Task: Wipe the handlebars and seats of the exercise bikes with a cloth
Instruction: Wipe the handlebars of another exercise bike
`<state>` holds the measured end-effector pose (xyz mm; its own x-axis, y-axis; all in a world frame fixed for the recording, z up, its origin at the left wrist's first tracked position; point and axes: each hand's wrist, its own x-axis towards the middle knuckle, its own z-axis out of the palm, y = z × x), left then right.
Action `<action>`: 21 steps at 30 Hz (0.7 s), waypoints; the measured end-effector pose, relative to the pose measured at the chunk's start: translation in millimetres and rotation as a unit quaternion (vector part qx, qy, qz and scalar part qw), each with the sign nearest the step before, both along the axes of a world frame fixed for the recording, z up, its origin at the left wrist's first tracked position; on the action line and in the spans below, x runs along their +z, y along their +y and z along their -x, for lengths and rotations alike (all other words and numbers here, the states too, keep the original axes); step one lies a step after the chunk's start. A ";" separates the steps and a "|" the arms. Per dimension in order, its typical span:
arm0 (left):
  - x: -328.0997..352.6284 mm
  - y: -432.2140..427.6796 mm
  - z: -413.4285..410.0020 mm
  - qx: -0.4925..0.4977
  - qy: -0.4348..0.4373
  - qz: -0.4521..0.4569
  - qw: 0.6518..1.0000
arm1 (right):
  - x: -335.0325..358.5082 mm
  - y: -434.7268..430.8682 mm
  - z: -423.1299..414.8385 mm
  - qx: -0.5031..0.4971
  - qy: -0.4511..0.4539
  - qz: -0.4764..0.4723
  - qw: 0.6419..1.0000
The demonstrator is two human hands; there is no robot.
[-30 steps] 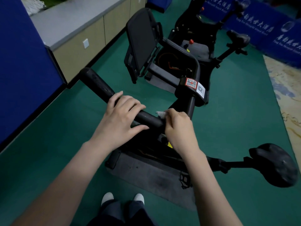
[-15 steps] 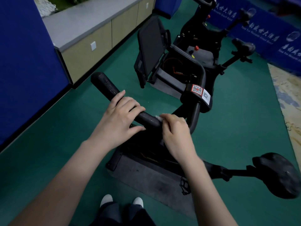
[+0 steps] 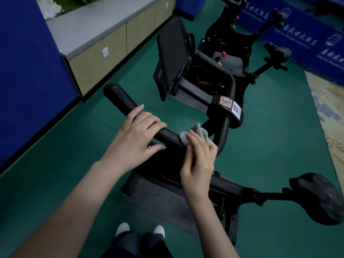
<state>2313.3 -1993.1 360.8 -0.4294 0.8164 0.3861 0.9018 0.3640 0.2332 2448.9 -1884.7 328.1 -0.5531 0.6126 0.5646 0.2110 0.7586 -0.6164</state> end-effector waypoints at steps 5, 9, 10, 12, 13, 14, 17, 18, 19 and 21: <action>-0.2 -1.7 2.3 -0.010 0.002 0.001 1.000 | -15.0 12.2 -15.9 -0.101 0.053 0.012 0.993; -1.7 -2.6 3.1 -0.019 0.004 0.001 1.000 | -23.6 3.3 -11.6 -0.157 0.086 0.046 0.983; -2.3 -2.7 3.5 -0.021 0.008 0.001 1.000 | -24.7 1.5 -10.2 -0.171 0.095 0.051 0.979; -3.5 -2.5 4.6 -0.021 0.019 0.003 1.000 | -26.3 -1.4 -9.6 -0.194 0.109 0.064 0.973; -4.3 -2.3 4.8 -0.020 0.024 0.005 0.999 | -26.8 -3.0 -10.1 -0.201 0.113 0.078 0.970; -5.0 -2.0 4.9 -0.018 0.028 0.005 0.999 | -27.2 -4.5 -10.9 -0.208 0.118 0.101 0.966; -6.4 -1.0 3.8 -0.012 0.035 0.003 0.999 | -26.9 -7.5 -14.3 -0.228 0.156 0.206 0.939; -6.7 -0.5 3.4 -0.009 0.039 0.003 0.999 | -26.6 -7.4 -15.4 -0.229 0.174 0.237 0.928; -7.2 0.0 3.1 -0.005 0.043 0.004 0.999 | -26.8 -6.7 -16.7 -0.223 0.193 0.268 0.917; -8.2 0.5 1.9 0.003 0.045 0.008 0.999 | -28.6 -6.3 -20.2 -0.206 0.225 0.341 0.889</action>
<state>2311.3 -1992.6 352.6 -0.3985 0.8207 0.4094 0.9166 0.3725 0.1454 2469.1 -1891.0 299.5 -0.0140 0.9958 0.0909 -0.0004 0.0909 -0.9959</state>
